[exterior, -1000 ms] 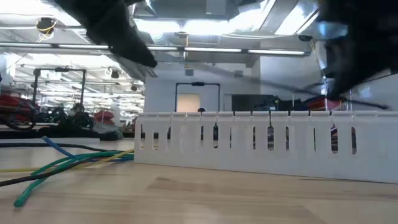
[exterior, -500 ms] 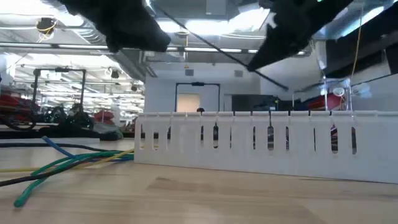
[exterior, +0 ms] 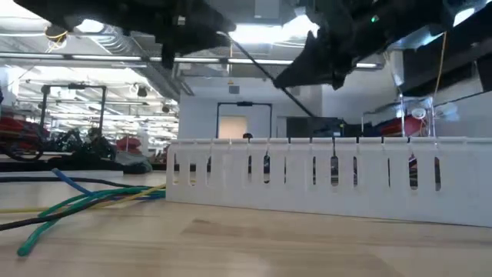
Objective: Ziptie cables
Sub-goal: Wrap the cables together using the top zip tie
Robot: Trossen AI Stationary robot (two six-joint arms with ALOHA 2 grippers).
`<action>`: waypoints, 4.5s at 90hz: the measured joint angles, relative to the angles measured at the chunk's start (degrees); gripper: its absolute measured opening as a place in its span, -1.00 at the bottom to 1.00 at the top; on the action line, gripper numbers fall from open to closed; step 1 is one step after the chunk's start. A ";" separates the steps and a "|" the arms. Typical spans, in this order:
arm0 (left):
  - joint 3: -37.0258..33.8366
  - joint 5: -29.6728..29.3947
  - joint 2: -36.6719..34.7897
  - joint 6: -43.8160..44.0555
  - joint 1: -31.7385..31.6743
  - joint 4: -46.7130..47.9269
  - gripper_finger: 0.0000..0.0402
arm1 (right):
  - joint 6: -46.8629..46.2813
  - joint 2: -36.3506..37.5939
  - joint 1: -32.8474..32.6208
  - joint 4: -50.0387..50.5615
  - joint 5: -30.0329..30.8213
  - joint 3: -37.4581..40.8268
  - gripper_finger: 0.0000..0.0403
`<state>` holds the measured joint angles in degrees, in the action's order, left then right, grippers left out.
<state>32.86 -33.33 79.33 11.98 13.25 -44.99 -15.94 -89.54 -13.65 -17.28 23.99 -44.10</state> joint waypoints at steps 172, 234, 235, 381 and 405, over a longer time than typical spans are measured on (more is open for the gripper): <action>0.00 10.45 -7.59 4.70 -1.56 11.11 -1.00 | 77.75 -1.49 0.46 34.49 -0.11 -17.81 -0.14; 0.02 10.72 -13.44 11.97 0.44 13.42 -1.00 | 109.81 -1.53 -0.96 26.69 -4.59 -15.19 -0.14; 0.02 10.72 -13.44 12.02 0.48 13.48 -1.00 | 110.26 -1.53 -0.96 26.63 -4.60 -15.19 -0.14; 0.00 18.26 -13.35 28.48 0.92 17.25 -1.00 | 119.10 -2.42 -6.21 15.48 -2.01 -15.15 -0.14; 0.02 18.32 -13.33 32.40 0.92 15.26 -1.00 | 127.34 -4.18 -5.84 12.23 -6.77 -15.21 -0.14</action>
<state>32.88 -15.00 66.00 44.38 14.17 -29.74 111.39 -93.71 -19.49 -5.05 17.21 -59.31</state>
